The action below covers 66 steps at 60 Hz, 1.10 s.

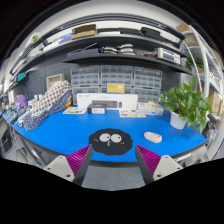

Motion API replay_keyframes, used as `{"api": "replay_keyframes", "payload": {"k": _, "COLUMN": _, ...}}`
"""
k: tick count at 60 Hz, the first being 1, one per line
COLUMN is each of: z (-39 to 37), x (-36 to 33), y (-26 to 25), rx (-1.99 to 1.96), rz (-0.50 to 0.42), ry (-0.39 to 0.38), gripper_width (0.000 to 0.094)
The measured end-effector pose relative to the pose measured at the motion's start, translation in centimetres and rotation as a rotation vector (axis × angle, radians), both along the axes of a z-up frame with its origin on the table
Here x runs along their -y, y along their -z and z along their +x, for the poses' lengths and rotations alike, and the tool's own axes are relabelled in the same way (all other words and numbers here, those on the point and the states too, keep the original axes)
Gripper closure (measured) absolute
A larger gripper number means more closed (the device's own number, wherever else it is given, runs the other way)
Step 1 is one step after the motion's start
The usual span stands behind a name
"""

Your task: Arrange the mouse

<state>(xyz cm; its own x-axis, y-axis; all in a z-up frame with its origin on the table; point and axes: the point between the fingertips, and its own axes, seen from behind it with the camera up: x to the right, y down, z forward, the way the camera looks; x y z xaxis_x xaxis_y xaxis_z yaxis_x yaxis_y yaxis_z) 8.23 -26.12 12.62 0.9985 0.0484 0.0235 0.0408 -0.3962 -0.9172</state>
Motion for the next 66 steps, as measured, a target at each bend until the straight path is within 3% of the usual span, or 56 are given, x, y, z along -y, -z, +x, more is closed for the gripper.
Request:
{"api": "replay_keyframes", "payload": {"k": 18, "z": 3.4, "x": 0.9, "y": 4.9, "rx": -0.001, "rz": -0.08, "ry": 0.076, "gripper_width": 0.007}}
{"api": "replay_keyframes", "payload": {"k": 40, "z": 15.8, "x": -2.3, "y": 8.9, "rx": 0.042, "rz": -0.164, "ry": 0.199, "gripper_width": 0.0075}}
{"api": "replay_keyframes", "payload": {"k": 66, "z": 22.7, "x": -16.4, "y": 12.6, "rx": 0.049, "rz": -0.213, "ry": 0.119, "gripper_width": 0.0123}}
